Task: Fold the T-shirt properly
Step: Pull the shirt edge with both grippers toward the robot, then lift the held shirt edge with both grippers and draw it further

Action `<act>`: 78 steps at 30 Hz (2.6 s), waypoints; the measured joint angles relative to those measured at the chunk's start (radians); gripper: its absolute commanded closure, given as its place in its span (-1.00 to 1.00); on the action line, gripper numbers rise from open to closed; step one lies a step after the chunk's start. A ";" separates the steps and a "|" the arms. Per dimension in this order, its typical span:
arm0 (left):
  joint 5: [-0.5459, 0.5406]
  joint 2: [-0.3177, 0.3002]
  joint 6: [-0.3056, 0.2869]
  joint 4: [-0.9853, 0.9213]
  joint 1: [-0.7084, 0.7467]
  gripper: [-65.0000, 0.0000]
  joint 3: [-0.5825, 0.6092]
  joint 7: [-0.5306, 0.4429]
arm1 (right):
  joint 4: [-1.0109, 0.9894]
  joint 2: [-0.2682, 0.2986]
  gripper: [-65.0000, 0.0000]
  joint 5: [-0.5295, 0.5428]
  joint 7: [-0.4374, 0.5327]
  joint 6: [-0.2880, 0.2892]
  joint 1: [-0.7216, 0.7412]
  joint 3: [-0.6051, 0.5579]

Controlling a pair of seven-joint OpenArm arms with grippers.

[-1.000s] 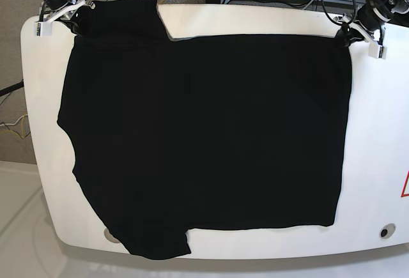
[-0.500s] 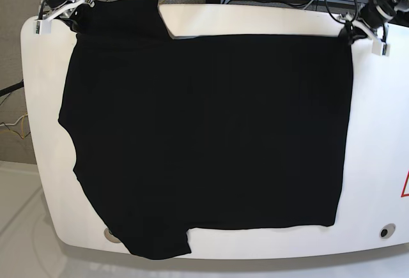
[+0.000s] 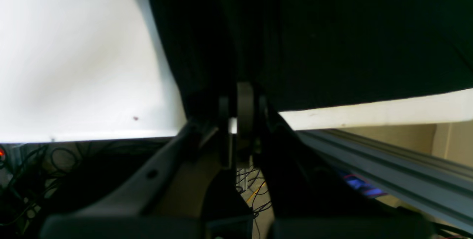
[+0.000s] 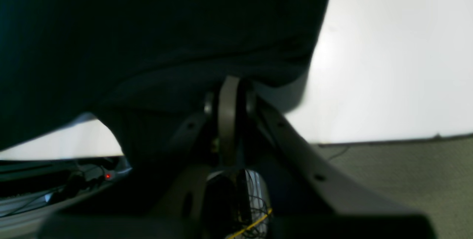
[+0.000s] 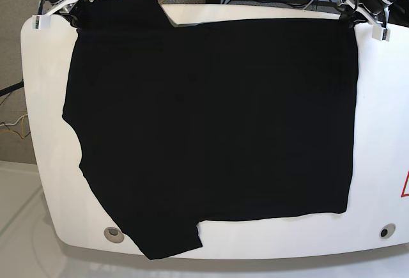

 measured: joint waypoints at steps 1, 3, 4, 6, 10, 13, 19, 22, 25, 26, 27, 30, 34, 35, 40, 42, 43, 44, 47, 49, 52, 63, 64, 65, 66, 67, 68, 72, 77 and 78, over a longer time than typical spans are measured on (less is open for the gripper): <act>0.000 0.000 0.000 0.002 0.002 1.00 0.000 0.000 | 0.000 0.000 1.00 0.001 0.000 0.000 0.000 0.000; -0.004 0.001 0.001 0.016 0.009 1.00 -0.001 -0.002 | 0.001 0.000 1.00 0.003 -0.001 0.000 0.000 0.005; -0.008 0.001 0.000 0.023 0.013 1.00 -0.003 -0.001 | 0.001 -0.001 1.00 0.003 -0.003 0.000 0.000 0.006; -0.021 0.000 0.000 0.032 0.018 1.00 -0.009 -0.005 | 0.001 0.000 1.00 0.002 -0.002 0.000 -0.002 0.009; -0.024 0.000 0.000 0.038 0.018 1.00 -0.017 -0.005 | 0.003 0.000 1.00 0.002 -0.002 0.000 -0.003 0.009; -0.043 0.000 0.000 0.038 0.019 1.00 -0.018 -0.004 | 0.006 0.000 1.00 0.005 -0.003 0.000 -0.002 0.009; -0.058 0.000 0.000 0.038 0.017 1.00 -0.024 -0.005 | 0.006 0.000 1.00 0.011 -0.003 0.000 0.001 0.010; -0.060 0.000 0.000 0.038 0.017 1.00 -0.024 -0.005 | 0.006 -0.001 1.00 0.016 -0.003 0.000 0.000 0.011; -0.059 0.000 0.004 0.051 0.024 1.00 -0.024 -0.004 | 0.006 -0.003 1.00 0.024 -0.001 0.000 -0.010 0.017; -0.060 0.000 0.005 0.064 0.032 1.00 -0.023 -0.005 | 0.006 -0.003 1.00 0.031 -0.001 0.001 -0.019 0.018; -0.062 0.000 0.002 0.070 0.037 1.00 -0.024 -0.005 | 0.006 -0.005 1.00 0.034 -0.002 0.001 -0.027 0.021; -0.061 -0.003 0.000 0.079 0.042 1.00 -0.024 -0.005 | 0.006 -0.008 1.00 0.037 -0.006 -0.002 -0.043 0.028; -0.060 -0.003 0.000 0.086 0.042 1.00 -0.024 -0.004 | 0.006 -0.008 1.00 0.085 -0.020 -0.003 -0.048 0.029; -0.060 -0.004 0.000 0.090 0.043 1.00 -0.024 -0.003 | 0.006 -0.006 1.00 0.122 -0.022 -0.003 -0.053 0.029; -0.060 -0.019 0.000 0.092 0.038 1.00 -0.026 0.002 | 0.009 0.003 1.00 0.154 -0.030 0.003 -0.064 0.028; -0.059 -0.024 0.001 0.092 0.030 1.00 -0.027 0.003 | 0.009 0.003 1.00 0.144 -0.040 -0.004 -0.060 0.028; -0.060 -0.026 0.001 0.092 0.019 1.00 -0.027 0.003 | 0.010 0.003 1.00 0.140 -0.042 -0.003 -0.053 0.028; -0.060 -0.027 0.001 0.093 0.012 1.00 -0.027 0.003 | 0.011 0.002 1.00 0.137 -0.042 -0.003 -0.047 0.026; -0.061 -0.028 0.001 0.094 -0.034 1.00 -0.027 0.015 | 0.016 0.007 1.00 0.114 -0.040 -0.003 -0.014 0.014; -0.061 -0.026 0.004 0.094 -0.071 1.00 -0.028 0.027 | 0.019 0.014 1.00 0.092 -0.037 -0.004 0.011 0.004; -0.077 -0.024 0.003 0.095 -0.129 1.00 -0.027 0.031 | 0.021 0.021 1.00 0.073 -0.034 -0.003 0.048 -0.013; -0.104 -0.017 0.003 0.092 -0.282 1.00 -0.042 0.074 | 0.026 0.016 1.00 -0.028 -0.028 -0.003 0.172 -0.019; -0.111 -0.016 0.003 0.093 -0.293 1.00 -0.042 0.068 | 0.026 0.016 1.00 -0.028 -0.025 -0.002 0.183 -0.019; -0.118 -0.016 0.003 0.093 -0.299 1.00 -0.042 0.066 | 0.026 0.016 1.00 -0.028 -0.025 0.000 0.194 -0.019; -0.117 -0.017 0.002 0.093 -0.310 1.00 -0.042 0.067 | 0.026 0.017 1.00 -0.032 -0.024 0.000 0.214 -0.019; -0.108 -0.016 -0.002 0.087 -0.326 1.00 -0.045 0.081 | 0.026 0.017 1.00 -0.053 -0.021 0.000 0.229 -0.025; -0.101 -0.016 0.000 0.083 -0.336 1.00 -0.048 0.087 | 0.026 0.017 1.00 -0.065 -0.020 -0.003 0.244 -0.025; -0.089 -0.019 0.003 0.061 -0.374 1.00 -0.047 0.086 | 0.026 0.017 1.00 -0.078 -0.019 -0.002 0.298 -0.040; -0.082 -0.021 0.001 0.023 -0.410 1.00 -0.047 0.086 | 0.026 0.020 1.00 -0.095 -0.010 -0.003 0.351 -0.071; -0.078 -0.021 0.000 0.011 -0.417 1.00 -0.047 0.086 | 0.026 0.021 1.00 -0.107 -0.010 -0.003 0.354 -0.078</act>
